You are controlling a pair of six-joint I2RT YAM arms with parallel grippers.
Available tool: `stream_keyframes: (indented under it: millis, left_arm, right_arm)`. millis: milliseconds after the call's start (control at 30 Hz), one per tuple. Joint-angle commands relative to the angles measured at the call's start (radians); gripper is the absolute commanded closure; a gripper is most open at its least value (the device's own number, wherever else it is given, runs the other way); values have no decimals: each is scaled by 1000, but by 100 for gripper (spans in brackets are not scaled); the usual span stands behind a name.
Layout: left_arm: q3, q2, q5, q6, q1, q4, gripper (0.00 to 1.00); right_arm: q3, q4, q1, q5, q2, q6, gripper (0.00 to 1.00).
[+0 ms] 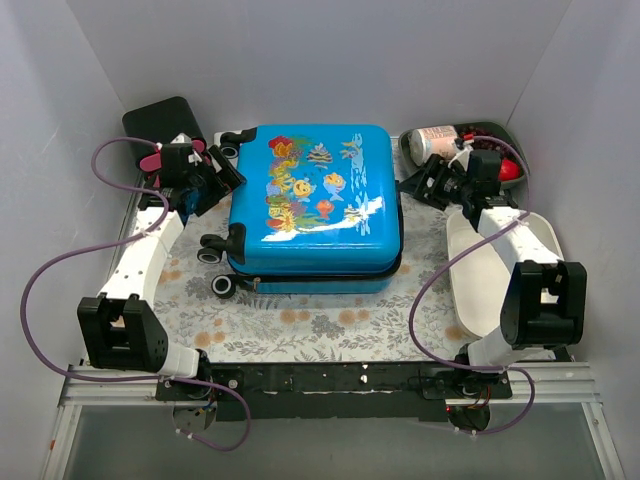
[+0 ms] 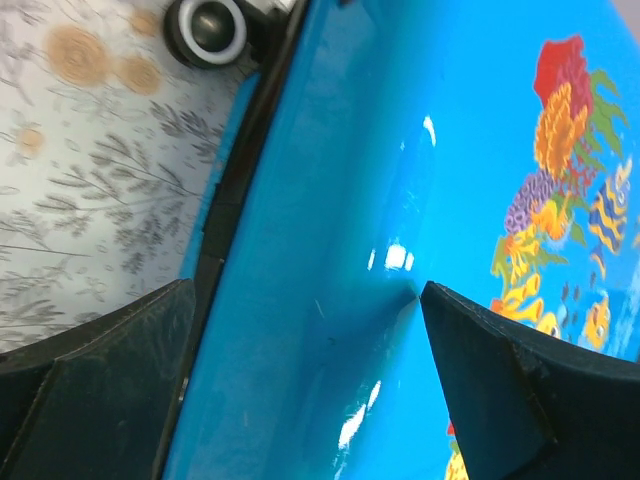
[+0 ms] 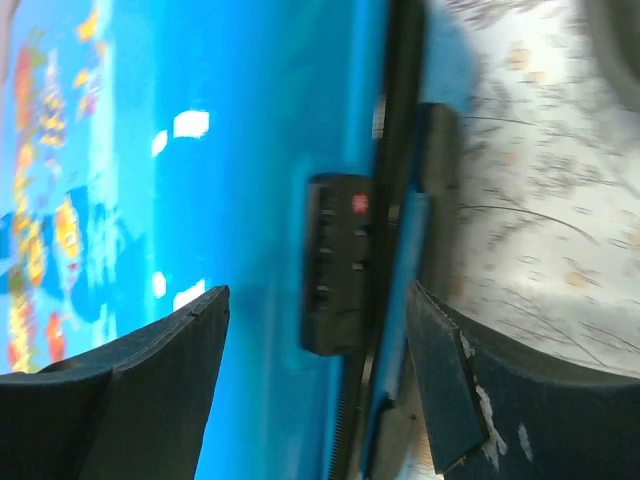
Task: Open, take out, and arrange the luggage
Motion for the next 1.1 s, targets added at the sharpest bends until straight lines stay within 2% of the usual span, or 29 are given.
stream_keyframes:
  millis: [0, 100, 167, 200, 333, 400, 467, 533, 600, 767, 1067]
  left_arm:
    - [76, -57, -170, 42, 3, -85, 2]
    - [94, -54, -227, 38, 7, -120, 2]
    - [94, -45, -265, 37, 18, -140, 2]
    - [90, -42, -282, 37, 23, -144, 2]
    - [74, -10, -304, 26, 38, -164, 2]
    - [62, -2, -287, 16, 47, -157, 2]
    - [35, -1, -231, 14, 52, -125, 2]
    - [10, -10, -153, 17, 52, -94, 2]
    - [-21, -16, -103, 19, 52, -57, 2]
    - [-65, -2, -43, 12, 52, -20, 2]
    - [-107, 19, -31, 11, 52, 4, 2]
  right_arm:
    - [-40, -126, -68, 258, -58, -55, 25]
    - [-32, -151, -88, 269, -32, -88, 27]
    - [0, -172, -88, 215, 16, -125, 31]
    - [5, -163, -88, 185, 30, -133, 40]
    - [22, -134, -87, 42, 87, -139, 53]
    - [28, -128, -85, -3, 116, -163, 60]
    - [13, -68, -82, -79, 134, -156, 62]
    - [3, 2, -81, -165, 148, -127, 69]
    - [3, 26, -76, -214, 165, -128, 70]
    - [0, 38, -67, -221, 151, -145, 71]
    - [-37, 70, -59, -288, 217, -75, 74]
